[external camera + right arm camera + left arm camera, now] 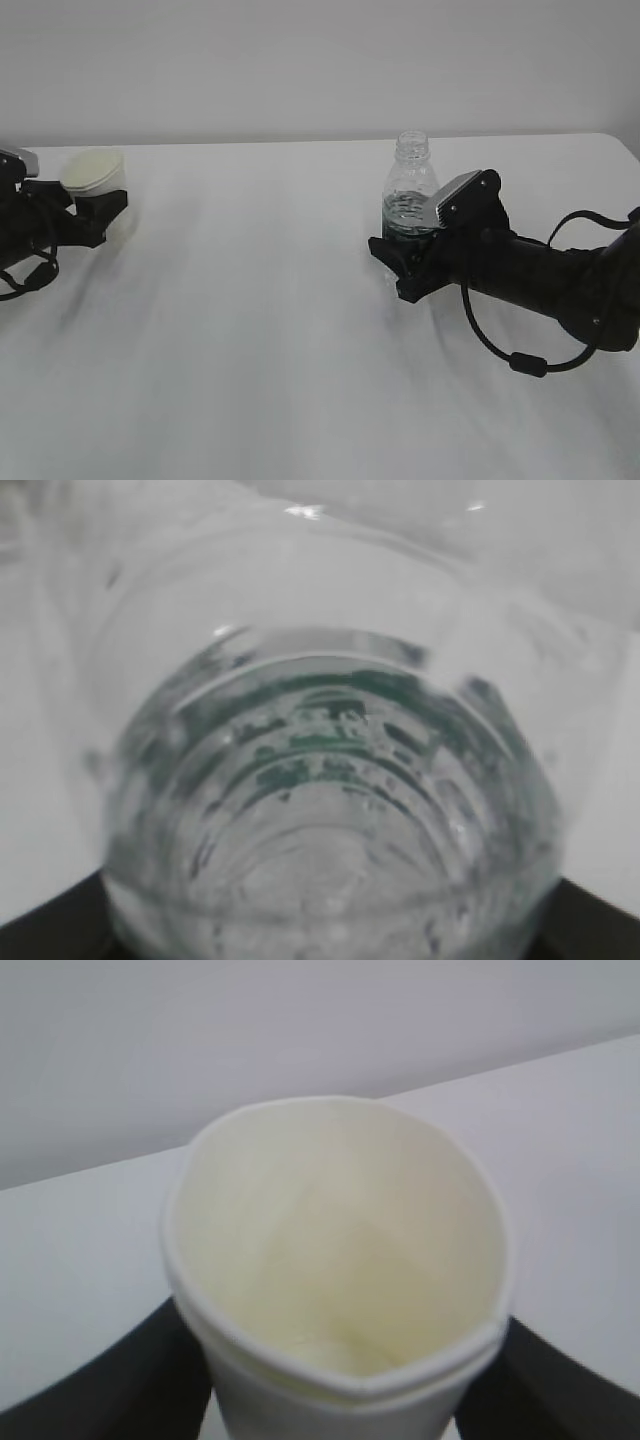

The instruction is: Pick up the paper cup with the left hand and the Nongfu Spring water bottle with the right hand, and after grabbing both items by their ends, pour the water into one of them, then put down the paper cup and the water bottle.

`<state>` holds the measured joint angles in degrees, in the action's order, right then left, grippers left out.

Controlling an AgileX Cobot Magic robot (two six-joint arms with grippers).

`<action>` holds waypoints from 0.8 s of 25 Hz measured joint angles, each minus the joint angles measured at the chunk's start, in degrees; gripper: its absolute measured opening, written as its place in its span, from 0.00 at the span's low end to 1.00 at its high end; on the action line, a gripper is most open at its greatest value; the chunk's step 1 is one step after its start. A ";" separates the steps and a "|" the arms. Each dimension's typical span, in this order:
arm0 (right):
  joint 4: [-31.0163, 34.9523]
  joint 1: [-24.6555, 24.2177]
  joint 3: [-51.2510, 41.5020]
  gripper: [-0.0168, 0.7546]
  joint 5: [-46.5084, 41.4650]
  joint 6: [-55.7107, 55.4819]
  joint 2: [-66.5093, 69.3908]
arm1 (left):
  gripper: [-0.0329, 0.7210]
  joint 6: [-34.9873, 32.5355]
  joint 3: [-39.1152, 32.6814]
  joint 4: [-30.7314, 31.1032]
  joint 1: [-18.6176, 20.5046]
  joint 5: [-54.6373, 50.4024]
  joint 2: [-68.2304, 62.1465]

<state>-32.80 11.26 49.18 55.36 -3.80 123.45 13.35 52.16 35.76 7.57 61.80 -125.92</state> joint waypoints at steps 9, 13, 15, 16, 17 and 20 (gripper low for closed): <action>-0.48 0.00 0.00 0.64 0.00 0.00 0.00 | 0.68 0.78 -5.46 4.27 0.00 0.84 3.64; -0.61 0.00 0.00 0.64 0.00 0.00 0.00 | 0.68 1.01 -7.38 6.30 0.00 1.51 4.51; -0.61 0.00 0.00 0.64 0.00 0.00 0.00 | 0.68 1.13 -8.59 7.22 0.00 2.18 4.84; -0.72 0.00 0.00 0.64 0.11 0.00 0.00 | 0.68 1.12 -9.22 7.79 0.00 2.67 4.99; -0.73 0.00 0.00 0.64 0.11 0.00 0.00 | 0.68 1.12 -9.66 8.43 0.00 3.16 5.03; -1.07 0.00 0.00 0.64 1.10 0.00 0.00 | 0.68 2.14 -10.65 10.89 0.00 3.38 5.03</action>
<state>-33.87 11.26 49.18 56.47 -3.80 123.45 15.49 41.51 46.64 7.57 65.18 -120.89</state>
